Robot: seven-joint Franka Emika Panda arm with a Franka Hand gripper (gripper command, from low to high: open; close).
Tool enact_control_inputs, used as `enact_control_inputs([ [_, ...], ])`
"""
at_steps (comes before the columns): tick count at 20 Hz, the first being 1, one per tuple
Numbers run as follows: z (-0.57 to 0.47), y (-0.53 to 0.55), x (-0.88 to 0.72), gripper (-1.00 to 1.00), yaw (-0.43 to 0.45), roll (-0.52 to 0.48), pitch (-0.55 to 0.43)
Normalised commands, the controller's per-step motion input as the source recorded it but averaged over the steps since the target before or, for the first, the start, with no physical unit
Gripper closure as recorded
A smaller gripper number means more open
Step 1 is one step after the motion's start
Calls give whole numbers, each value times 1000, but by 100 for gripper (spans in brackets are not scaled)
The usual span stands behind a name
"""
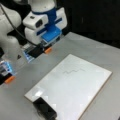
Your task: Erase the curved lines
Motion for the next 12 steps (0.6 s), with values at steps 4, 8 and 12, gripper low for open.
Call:
enact_control_inputs([
  [4, 4, -7, 7, -100, -39, 11, 35],
  [8, 44, -41, 25, -100, -25, -25, 48],
  [12, 99, -91, 58, -100, -55, -35, 84],
])
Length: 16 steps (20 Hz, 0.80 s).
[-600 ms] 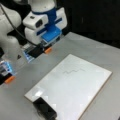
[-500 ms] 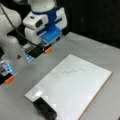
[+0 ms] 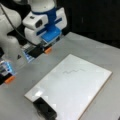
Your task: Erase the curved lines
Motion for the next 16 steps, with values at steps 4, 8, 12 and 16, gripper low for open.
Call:
enact_control_inputs([
  [4, 99, -180, 102, -100, -35, 43, 93],
  [8, 86, -203, 142, -100, -26, 66, 107],
  [12, 97, -210, 193, -100, -11, 54, 115],
  [16, 110, -198, 225, -100, 13, -25, 164],
])
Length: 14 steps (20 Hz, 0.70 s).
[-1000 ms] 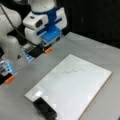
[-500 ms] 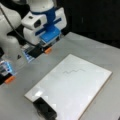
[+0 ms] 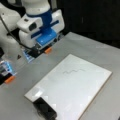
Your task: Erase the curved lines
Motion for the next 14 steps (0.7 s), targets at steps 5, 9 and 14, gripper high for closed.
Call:
enact_control_inputs([
  [5, 95, -263, 288, -100, 26, -76, 166],
  [9, 96, -346, 349, -100, 56, -89, 165],
  [14, 112, -303, 336, -100, 43, -127, 191],
])
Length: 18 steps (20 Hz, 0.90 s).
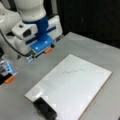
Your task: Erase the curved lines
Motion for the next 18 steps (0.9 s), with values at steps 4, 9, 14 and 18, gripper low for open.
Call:
enact_control_inputs([
  [4, 96, -251, 311, -100, 101, -117, 208],
  [9, 110, -232, 316, -100, 204, -99, 256],
  [14, 94, -313, 270, -100, 235, -117, 231],
  [18, 55, -454, 210, -100, 93, -123, 238],
])
